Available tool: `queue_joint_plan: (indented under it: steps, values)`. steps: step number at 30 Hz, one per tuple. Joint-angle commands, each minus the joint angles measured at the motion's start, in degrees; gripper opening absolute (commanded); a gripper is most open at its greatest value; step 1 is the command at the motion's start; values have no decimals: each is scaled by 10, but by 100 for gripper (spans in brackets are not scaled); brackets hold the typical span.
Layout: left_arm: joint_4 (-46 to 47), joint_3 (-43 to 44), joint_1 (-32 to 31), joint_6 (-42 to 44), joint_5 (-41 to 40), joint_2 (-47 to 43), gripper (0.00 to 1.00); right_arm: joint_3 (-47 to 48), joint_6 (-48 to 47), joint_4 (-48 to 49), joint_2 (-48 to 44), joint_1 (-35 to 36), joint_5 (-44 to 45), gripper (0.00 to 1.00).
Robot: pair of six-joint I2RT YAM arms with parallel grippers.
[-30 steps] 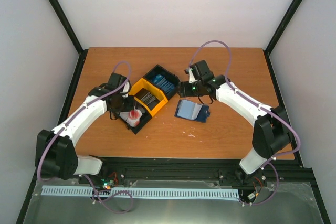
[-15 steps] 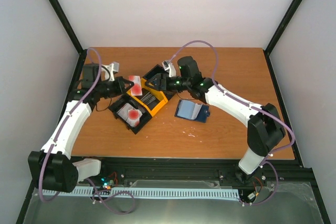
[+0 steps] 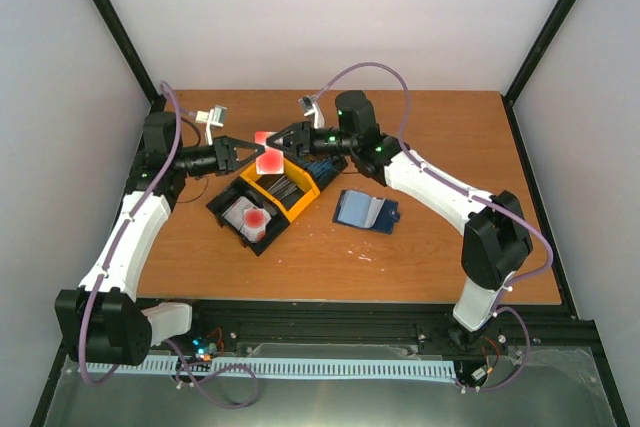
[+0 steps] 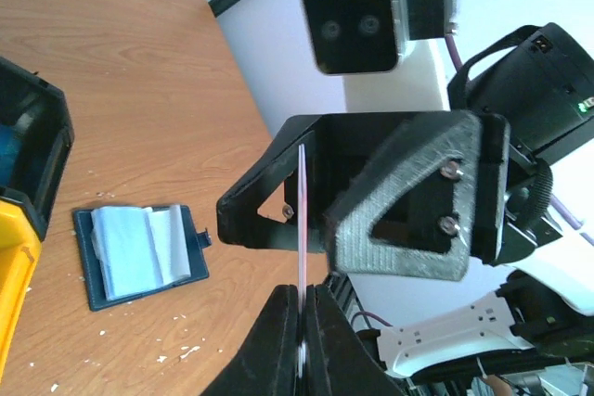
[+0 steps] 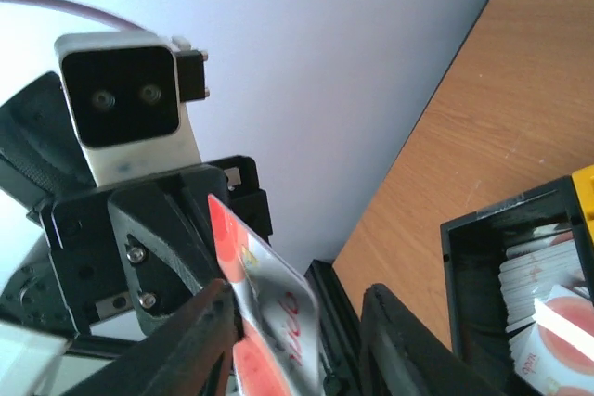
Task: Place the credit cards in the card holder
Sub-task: Pick up the credit card from the storage box.
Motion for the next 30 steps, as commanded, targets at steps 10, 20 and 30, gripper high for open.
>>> queue_joint_plan:
  steps: [10, 20, 30]
  values:
    - [52, 10, 33, -45, 77, -21, 15, -37, 55, 128, -39, 0, -41, 3]
    - [147, -23, 65, -124, 154, -42, 46, -75, 37, 207, -84, -22, -111, 3]
    - [152, -25, 54, -124, 173, -46, 62, -52, 30, 205, -70, -8, -145, 3]
